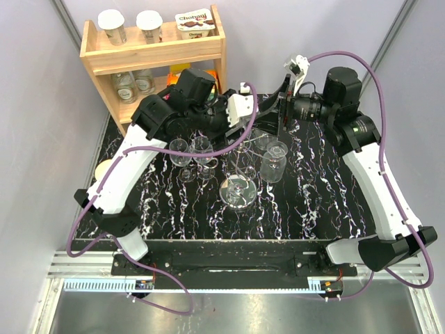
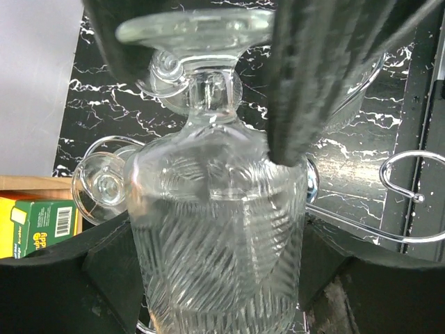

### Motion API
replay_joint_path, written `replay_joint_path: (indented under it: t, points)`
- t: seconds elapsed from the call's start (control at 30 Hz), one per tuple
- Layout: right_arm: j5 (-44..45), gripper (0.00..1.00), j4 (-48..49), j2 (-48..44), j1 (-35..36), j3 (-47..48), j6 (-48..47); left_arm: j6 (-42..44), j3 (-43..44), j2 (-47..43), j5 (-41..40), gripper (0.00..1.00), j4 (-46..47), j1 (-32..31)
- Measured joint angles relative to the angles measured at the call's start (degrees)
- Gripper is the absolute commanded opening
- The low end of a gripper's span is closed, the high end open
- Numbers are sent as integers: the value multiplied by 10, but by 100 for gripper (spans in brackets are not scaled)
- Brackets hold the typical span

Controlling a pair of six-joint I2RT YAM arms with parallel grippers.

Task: Place the wine glass upside down on the wine glass rack
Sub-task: Turn the wine glass upside down at the wine rack.

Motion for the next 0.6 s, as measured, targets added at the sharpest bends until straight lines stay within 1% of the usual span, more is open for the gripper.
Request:
replay_joint_path:
  t: [0.07, 0.1, 0.5, 0.6]
  points:
    - [0, 90, 1, 0, 0, 5, 3, 0, 0, 0, 0, 0, -4, -1]
    - [-2, 99, 3, 0, 0, 10, 3, 0, 0, 0, 0, 0, -5, 0]
    - [-6, 99, 4, 0, 0, 30, 4, -8, -3, -13, 0, 0, -8, -1]
    - [1, 100, 3, 0, 0, 30, 1, -9, -18, -28, 0, 0, -2, -1]
